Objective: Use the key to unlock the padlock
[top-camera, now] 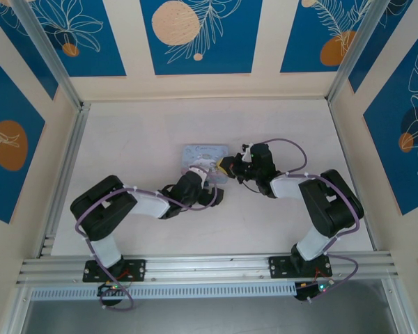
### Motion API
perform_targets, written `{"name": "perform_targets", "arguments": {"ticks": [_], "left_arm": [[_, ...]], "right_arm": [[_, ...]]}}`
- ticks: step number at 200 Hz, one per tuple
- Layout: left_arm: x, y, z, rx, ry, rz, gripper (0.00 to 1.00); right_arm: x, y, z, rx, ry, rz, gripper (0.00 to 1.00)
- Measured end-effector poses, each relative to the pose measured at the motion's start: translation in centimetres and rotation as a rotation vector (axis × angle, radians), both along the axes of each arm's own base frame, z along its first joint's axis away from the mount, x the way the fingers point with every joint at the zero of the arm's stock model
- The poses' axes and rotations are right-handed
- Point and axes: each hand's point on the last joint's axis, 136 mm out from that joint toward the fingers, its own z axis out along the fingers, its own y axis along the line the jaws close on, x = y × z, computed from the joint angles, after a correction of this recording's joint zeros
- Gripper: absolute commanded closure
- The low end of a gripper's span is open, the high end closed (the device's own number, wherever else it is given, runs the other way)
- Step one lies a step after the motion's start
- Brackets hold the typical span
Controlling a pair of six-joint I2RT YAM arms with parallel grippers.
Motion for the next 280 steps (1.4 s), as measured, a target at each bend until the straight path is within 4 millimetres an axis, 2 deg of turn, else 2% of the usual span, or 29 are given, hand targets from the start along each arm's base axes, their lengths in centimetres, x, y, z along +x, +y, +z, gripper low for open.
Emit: {"name": "perform_targets", "arguments": {"ticks": [49, 98, 210, 247, 280], "left_arm": [[0.4, -0.8, 1.5, -0.121, 0.023, 0.048, 0.06], [0.8, -1.0, 2.1, -0.238, 0.074, 0.095, 0.06], [0.6, -0.6, 2.7, -0.488, 0.183, 0.202, 0.13], [0.7, -0.7, 3.1, -0.526, 0.197, 0.225, 0.13], [1.0, -0.9, 2.5, -0.517, 0.194, 0.249, 0.13]], "right_arm": [[0.0, 0.0, -0.6, -0.005, 0.012, 0.001, 1.00], [0.1, 0.1, -0.6, -0.003, 0.007, 0.000, 1.00], [0.2, 0.2, -0.6, 0.003, -0.001, 0.004, 1.00], [0.3, 0.2, -0.6, 0.004, -0.003, 0.004, 1.00], [0.3, 0.2, -0.6, 0.005, -0.004, 0.004, 1.00]]}}
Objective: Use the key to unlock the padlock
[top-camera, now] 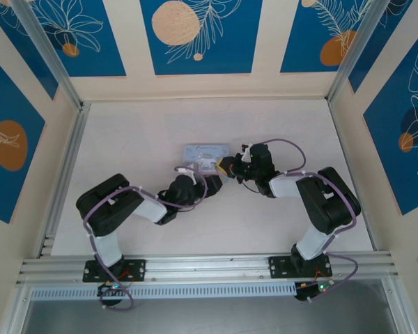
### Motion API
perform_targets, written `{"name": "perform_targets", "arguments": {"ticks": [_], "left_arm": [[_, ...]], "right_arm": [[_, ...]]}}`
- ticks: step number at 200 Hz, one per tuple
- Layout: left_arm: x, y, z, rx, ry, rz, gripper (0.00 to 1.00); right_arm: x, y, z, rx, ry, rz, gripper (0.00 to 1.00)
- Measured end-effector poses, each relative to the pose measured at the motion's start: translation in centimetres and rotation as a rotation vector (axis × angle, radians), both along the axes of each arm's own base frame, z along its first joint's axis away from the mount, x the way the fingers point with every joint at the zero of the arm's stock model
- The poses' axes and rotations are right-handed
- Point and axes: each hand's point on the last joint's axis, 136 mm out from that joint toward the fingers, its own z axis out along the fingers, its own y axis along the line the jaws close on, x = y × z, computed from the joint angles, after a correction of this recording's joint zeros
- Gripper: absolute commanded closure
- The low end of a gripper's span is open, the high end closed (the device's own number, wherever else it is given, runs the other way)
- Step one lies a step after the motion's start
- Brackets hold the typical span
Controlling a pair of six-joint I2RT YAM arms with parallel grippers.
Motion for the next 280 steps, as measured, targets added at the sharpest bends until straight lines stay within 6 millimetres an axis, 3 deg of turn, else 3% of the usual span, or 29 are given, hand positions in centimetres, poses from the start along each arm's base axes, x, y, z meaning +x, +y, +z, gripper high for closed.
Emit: {"name": "perform_targets", "arguments": {"ticks": [85, 152, 192, 244, 280], "left_arm": [[0.2, -1.0, -0.1, 0.003, -0.013, 0.015, 0.21], [0.1, -0.2, 2.8, -0.046, -0.050, 0.063, 0.22], [0.3, -0.1, 2.2, -0.044, -0.040, 0.077, 0.22], [0.3, 0.4, -0.4, 0.001, 0.004, 0.098, 0.22], [0.4, 0.5, -0.5, -0.007, -0.003, 0.107, 0.25]], "right_arm": [[0.1, 0.1, 0.0, 0.006, -0.010, 0.002, 1.00], [0.3, 0.3, 0.0, 0.018, -0.015, 0.006, 1.00], [0.3, 0.3, 0.0, 0.021, -0.019, 0.009, 1.00], [0.4, 0.3, 0.1, 0.022, -0.020, 0.007, 1.00], [0.5, 0.2, 0.1, 0.022, -0.020, 0.004, 1.00]]}}
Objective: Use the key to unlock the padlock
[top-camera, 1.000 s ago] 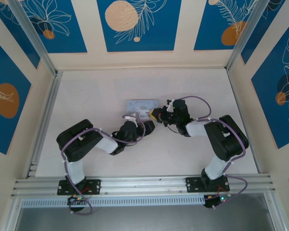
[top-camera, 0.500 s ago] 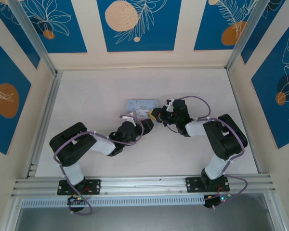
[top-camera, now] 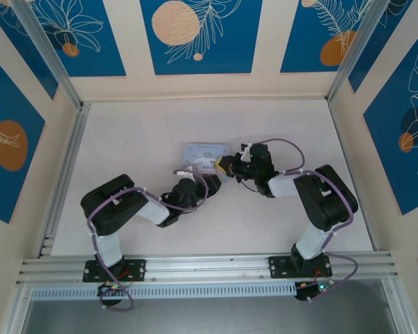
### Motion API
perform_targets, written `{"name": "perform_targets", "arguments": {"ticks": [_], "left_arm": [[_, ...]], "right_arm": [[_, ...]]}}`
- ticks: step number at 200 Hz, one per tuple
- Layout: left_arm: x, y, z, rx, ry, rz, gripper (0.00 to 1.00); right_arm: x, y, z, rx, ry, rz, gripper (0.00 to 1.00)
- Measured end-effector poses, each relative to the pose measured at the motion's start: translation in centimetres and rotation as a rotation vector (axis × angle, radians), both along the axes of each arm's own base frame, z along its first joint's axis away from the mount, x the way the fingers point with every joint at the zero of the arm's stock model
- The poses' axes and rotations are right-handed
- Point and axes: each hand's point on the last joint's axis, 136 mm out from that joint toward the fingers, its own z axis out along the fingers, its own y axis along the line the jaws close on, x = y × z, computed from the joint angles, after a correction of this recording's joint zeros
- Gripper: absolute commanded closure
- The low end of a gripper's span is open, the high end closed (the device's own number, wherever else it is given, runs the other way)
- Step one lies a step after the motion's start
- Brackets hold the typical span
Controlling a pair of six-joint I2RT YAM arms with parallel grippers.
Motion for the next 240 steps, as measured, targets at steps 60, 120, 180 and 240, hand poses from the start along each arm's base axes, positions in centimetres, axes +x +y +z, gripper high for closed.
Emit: {"name": "perform_targets", "arguments": {"ticks": [60, 120, 180, 240], "left_arm": [[0.4, 0.1, -0.6, 0.006, -0.011, 0.019, 0.40], [0.6, 0.3, -1.3, 0.029, -0.022, 0.028, 0.57], [0.9, 0.3, -1.6, 0.026, -0.029, 0.041, 0.65], [1.0, 0.6, -2.1, 0.040, -0.022, 0.057, 0.80]], "right_arm": [[0.0, 0.0, 0.0, 0.004, -0.001, 0.005, 1.00], [0.0, 0.0, -0.1, 0.008, -0.001, 0.009, 1.00], [0.0, 0.1, 0.0, 0.017, -0.007, 0.020, 1.00], [0.1, 0.1, 0.0, 0.021, -0.002, 0.016, 1.00]]}}
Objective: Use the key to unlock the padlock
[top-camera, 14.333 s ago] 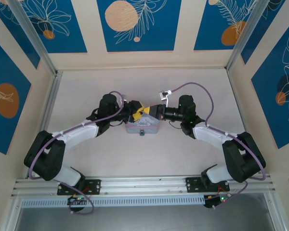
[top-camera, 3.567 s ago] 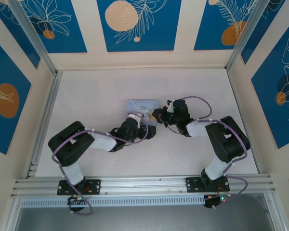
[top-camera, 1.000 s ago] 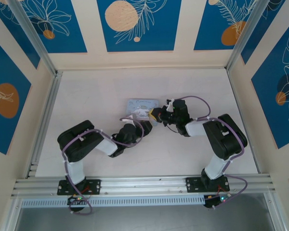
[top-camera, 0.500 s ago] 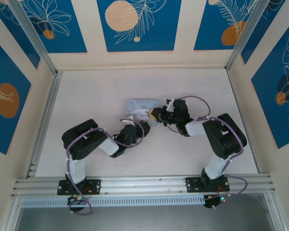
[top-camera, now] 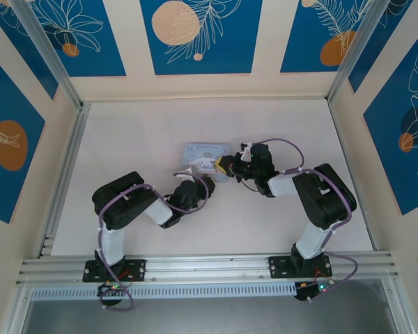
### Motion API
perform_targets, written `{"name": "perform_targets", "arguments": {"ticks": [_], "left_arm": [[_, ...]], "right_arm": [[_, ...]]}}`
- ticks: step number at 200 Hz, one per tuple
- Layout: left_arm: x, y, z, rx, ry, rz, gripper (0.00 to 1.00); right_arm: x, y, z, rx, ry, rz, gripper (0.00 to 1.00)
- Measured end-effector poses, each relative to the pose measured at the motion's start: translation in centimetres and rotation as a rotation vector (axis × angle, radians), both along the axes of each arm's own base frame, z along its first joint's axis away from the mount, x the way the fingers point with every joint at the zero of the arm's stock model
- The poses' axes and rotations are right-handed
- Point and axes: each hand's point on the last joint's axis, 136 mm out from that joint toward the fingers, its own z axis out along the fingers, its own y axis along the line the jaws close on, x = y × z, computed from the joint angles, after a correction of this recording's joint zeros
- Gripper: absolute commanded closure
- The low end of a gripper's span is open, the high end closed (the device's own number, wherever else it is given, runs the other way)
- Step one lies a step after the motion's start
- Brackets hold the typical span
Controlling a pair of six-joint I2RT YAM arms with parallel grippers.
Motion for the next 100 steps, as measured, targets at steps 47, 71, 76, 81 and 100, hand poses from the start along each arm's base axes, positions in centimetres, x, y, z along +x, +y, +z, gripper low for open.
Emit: {"name": "perform_targets", "arguments": {"ticks": [47, 71, 76, 81, 100], "left_arm": [[0.08, -0.01, 0.07, 0.005, 0.005, -0.002, 0.93], [-0.13, -0.07, 0.22, 0.017, 0.039, -0.017, 1.00], [-0.14, -0.05, 0.26, 0.022, 0.047, -0.020, 1.00], [-0.22, -0.09, 0.30, 0.026, 0.057, -0.027, 1.00], [-0.46, -0.16, 0.76, 0.042, 0.090, -0.049, 1.00]], "right_arm": [[0.14, -0.04, 0.09, 0.001, 0.005, 0.002, 1.00], [0.27, -0.08, 0.09, -0.002, 0.015, 0.002, 1.00], [0.30, -0.09, 0.11, -0.002, 0.017, 0.002, 1.00], [0.33, -0.13, 0.08, -0.003, 0.020, 0.002, 1.00], [0.37, -0.55, 0.30, -0.007, 0.029, -0.008, 1.00]]}}
